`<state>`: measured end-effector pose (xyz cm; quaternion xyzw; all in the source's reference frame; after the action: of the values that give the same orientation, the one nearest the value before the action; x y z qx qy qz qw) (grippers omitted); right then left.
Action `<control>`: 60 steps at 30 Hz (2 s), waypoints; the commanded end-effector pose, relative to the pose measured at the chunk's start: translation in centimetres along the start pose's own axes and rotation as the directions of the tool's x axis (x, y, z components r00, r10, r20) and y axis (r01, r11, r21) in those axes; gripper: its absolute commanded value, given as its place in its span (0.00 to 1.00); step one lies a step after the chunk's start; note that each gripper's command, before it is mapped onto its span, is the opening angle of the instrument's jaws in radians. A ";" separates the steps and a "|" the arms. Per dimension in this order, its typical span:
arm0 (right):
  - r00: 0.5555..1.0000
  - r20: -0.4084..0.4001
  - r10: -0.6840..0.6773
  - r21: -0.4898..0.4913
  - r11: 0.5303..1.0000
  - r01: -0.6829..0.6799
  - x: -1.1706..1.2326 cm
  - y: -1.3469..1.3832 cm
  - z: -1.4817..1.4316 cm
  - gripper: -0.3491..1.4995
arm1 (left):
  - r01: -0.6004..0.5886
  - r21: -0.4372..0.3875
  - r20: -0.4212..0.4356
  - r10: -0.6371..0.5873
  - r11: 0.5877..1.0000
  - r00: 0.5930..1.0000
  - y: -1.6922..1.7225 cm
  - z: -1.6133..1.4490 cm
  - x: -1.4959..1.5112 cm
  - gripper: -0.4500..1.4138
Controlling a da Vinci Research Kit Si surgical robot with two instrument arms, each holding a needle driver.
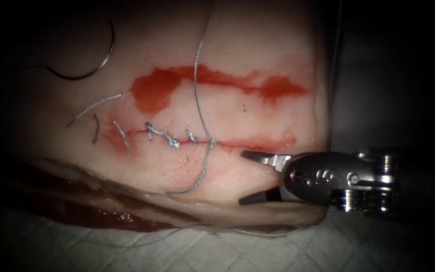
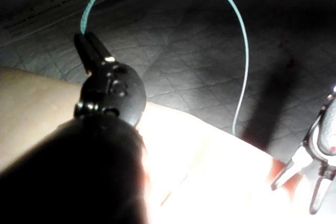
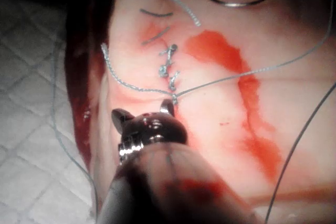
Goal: Wound Closure
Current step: Pull the long thread taut by pulling it up with the left tool
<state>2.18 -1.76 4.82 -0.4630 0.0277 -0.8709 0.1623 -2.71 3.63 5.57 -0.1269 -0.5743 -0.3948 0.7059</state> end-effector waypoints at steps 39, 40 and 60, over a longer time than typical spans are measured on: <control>0.706 0.311 0.636 0.049 0.731 -0.680 0.28 -0.36 0.93 0.93 | 0.266 0.185 0.117 -0.290 0.946 0.950 -0.73 -0.40 -1.30 0.00; 0.706 0.314 0.635 0.048 0.732 -0.680 0.28 -0.37 0.93 0.92 | 0.269 0.185 0.116 -0.293 0.945 0.949 -0.73 -0.40 -1.32 0.00; 0.751 0.265 0.605 0.107 0.756 -0.646 0.38 -0.31 1.19 0.92 | 0.316 0.207 0.155 -0.350 0.926 0.924 -0.74 -0.34 -1.69 0.00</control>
<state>2.79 -1.49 5.83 -0.4980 0.0807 -0.7100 0.4913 -2.99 3.57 3.69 -0.0002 -0.6844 -0.4417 0.5801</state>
